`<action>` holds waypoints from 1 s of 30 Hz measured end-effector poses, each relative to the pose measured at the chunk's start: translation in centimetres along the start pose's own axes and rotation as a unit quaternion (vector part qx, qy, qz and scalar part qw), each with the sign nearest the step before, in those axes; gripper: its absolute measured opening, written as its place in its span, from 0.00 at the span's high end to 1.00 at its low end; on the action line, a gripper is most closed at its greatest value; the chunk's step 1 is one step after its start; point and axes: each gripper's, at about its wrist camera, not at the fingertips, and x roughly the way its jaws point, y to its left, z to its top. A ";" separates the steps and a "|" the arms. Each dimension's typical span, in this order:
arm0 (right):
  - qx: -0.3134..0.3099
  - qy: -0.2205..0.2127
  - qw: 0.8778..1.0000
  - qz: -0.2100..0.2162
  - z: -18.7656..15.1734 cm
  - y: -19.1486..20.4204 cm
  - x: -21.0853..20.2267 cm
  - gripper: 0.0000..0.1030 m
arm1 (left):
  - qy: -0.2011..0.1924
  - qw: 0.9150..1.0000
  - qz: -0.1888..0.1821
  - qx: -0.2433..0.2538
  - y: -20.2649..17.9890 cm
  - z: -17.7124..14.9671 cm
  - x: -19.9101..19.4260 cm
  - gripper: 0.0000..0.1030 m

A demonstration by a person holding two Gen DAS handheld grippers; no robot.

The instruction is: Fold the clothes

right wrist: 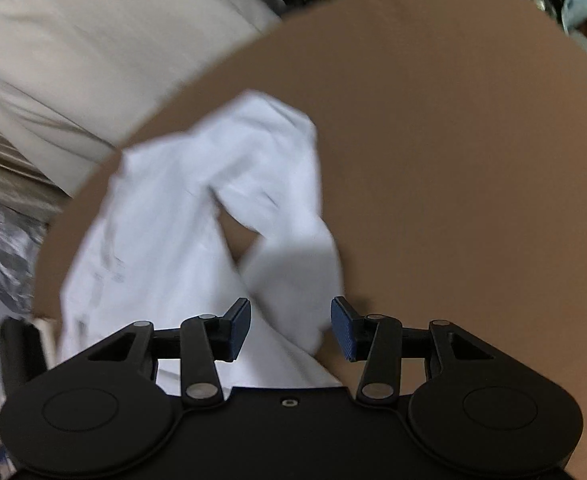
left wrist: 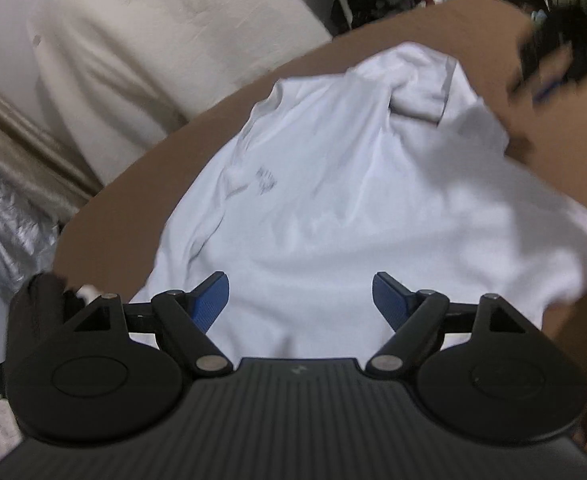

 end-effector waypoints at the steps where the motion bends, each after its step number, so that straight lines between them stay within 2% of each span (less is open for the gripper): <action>1: 0.002 0.016 1.000 -0.002 -0.4 -0.6 1.0 0.51 | -0.008 1.000 -0.011 -0.014 -0.1 0.5 0.7 0.23; 3: 0.014 0.029 0.999 0.005 -0.9 -2.4 2.4 0.51 | -0.022 0.998 -0.037 -0.049 -0.2 1.4 2.3 0.23; 7: 0.059 0.021 0.996 0.066 -0.8 -4.7 3.1 0.51 | -0.021 0.989 -0.078 -0.127 -0.6 2.6 6.6 0.24; 9: 0.088 0.043 0.991 0.094 -0.8 -5.1 3.8 0.51 | -0.003 0.983 -0.098 -0.153 -0.8 3.1 8.9 0.24; 11: 0.103 0.052 0.987 0.109 -1.2 -5.0 4.3 0.51 | 0.006 0.980 -0.111 -0.163 -0.9 3.6 10.7 0.24; 13: 0.097 0.049 0.989 0.102 -1.4 -4.4 5.0 0.48 | 0.008 0.979 -0.119 -0.168 -1.2 4.1 12.3 0.24; 15: 0.108 0.041 0.991 0.073 -1.2 -4.2 5.8 0.48 | 0.003 0.982 -0.113 -0.151 -1.6 4.7 13.7 0.24; 19: 0.083 0.022 0.995 0.059 0.2 -2.4 8.8 0.46 | -0.016 0.994 -0.081 -0.073 -2.8 5.7 15.7 0.24; 20: 0.067 0.021 0.996 0.051 0.5 -1.7 9.6 0.47 | -0.016 0.997 -0.067 -0.035 -3.4 5.7 16.2 0.23; 21: 0.052 0.018 0.997 0.044 0.8 -1.0 10.4 0.52 | -0.016 0.998 -0.053 0.003 -4.0 5.7 16.7 0.23; 22: 0.041 0.003 0.998 0.047 1.1 -0.4 10.3 0.72 | -0.014 0.998 -0.048 0.033 -4.4 5.4 17.3 0.23; 23: 0.029 -0.014 0.998 0.049 1.4 0.1 10.2 0.87 | -0.019 0.997 -0.050 0.049 -4.5 5.0 17.8 0.23; 25: 0.000 -0.070 0.996 0.047 2.3 1.1 9.5 0.88 | -0.028 0.996 -0.059 0.066 -4.4 4.3 18.8 0.23; 27: -0.018 -0.139 0.990 0.027 3.4 1.9 7.3 0.89 | -0.025 0.996 -0.071 0.045 -3.5 4.3 19.8 0.23; 30: -0.052 -0.242 0.969 -0.008 5.4 3.4 2.6 0.89 | -0.020 0.995 -0.098 0.000 -1.7 4.7 21.2 0.23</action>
